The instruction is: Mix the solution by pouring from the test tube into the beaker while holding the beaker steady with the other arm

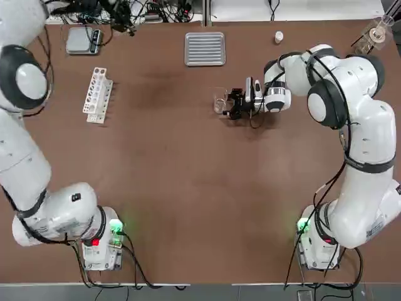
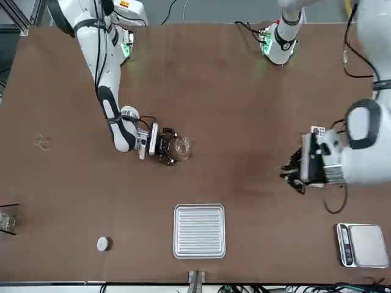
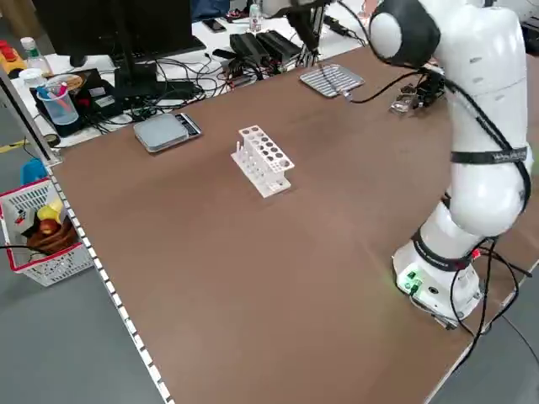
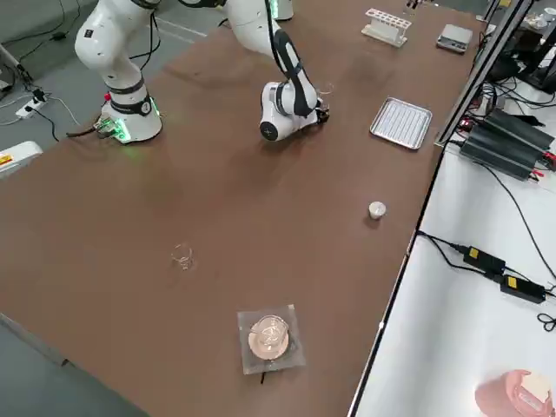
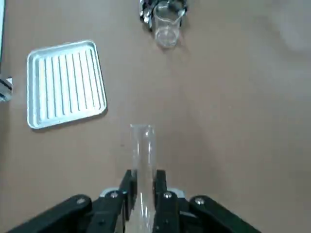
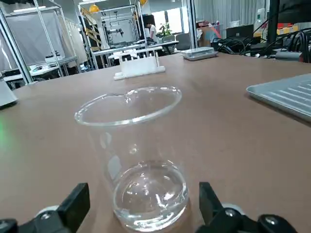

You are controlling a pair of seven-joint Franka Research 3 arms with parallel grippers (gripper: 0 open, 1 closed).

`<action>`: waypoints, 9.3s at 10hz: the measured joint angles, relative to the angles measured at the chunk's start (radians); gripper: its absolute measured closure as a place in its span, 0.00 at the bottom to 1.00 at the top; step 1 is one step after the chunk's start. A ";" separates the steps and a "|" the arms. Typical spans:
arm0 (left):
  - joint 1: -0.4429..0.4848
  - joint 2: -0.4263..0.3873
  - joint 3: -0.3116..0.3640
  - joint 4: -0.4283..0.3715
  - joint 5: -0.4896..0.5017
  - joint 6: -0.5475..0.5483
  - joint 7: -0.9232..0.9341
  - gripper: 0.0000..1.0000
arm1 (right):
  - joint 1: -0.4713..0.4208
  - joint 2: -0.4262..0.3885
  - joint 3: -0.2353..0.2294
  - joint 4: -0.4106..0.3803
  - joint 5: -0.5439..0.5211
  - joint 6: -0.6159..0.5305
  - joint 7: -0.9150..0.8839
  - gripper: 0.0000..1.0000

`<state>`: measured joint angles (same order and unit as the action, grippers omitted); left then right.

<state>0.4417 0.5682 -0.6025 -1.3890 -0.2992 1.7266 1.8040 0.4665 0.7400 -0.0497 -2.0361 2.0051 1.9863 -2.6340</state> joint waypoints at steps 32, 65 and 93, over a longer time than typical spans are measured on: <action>0.627 0.367 0.009 -0.183 -0.501 -0.442 0.445 0.78 | -0.233 -0.208 -0.012 0.241 -0.876 0.179 0.896 0.00; 0.599 0.404 0.015 -0.160 -0.479 -0.342 0.483 0.78 | -0.299 -0.739 -0.112 0.489 -1.897 -0.457 2.754 0.00; 0.604 0.504 0.043 -0.150 -0.435 -0.308 0.617 0.72 | -0.316 -0.784 -0.126 0.389 -2.000 -0.352 2.734 0.00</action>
<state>1.0455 1.0717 -0.5593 -1.5389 -0.7338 1.4188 2.4215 0.1504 -0.0441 -0.1761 -1.6468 0.0055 1.6341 0.0998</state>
